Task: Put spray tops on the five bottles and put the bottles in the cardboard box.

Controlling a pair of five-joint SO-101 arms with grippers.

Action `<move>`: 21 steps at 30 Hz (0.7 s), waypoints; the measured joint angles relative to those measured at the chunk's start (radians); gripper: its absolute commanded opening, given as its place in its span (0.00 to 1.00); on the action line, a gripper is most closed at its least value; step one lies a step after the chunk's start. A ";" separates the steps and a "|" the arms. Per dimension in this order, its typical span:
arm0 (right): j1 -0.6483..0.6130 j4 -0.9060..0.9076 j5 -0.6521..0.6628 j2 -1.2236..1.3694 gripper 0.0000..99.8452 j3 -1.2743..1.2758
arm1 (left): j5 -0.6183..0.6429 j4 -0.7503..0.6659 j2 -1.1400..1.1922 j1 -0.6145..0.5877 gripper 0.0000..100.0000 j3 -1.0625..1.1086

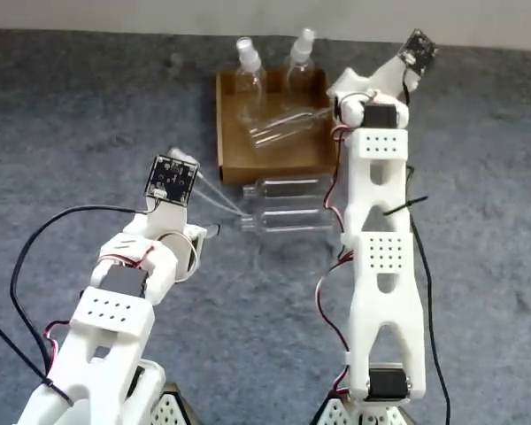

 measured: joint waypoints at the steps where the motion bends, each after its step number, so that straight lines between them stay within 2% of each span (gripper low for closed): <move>1: 0.000 -0.011 0.000 0.014 0.27 0.000 | 0.000 0.000 0.000 0.000 0.19 0.000; 10: 0.025 -0.034 -0.002 0.084 0.06 0.000 | 0.000 0.000 0.000 0.000 0.19 0.000; 15: 0.048 -0.034 -0.002 0.084 0.01 0.000 | 0.000 0.000 0.000 0.000 0.19 0.000; 21: 0.080 -0.031 -0.002 0.084 0.00 0.000 | 0.000 0.000 0.000 0.000 0.19 0.000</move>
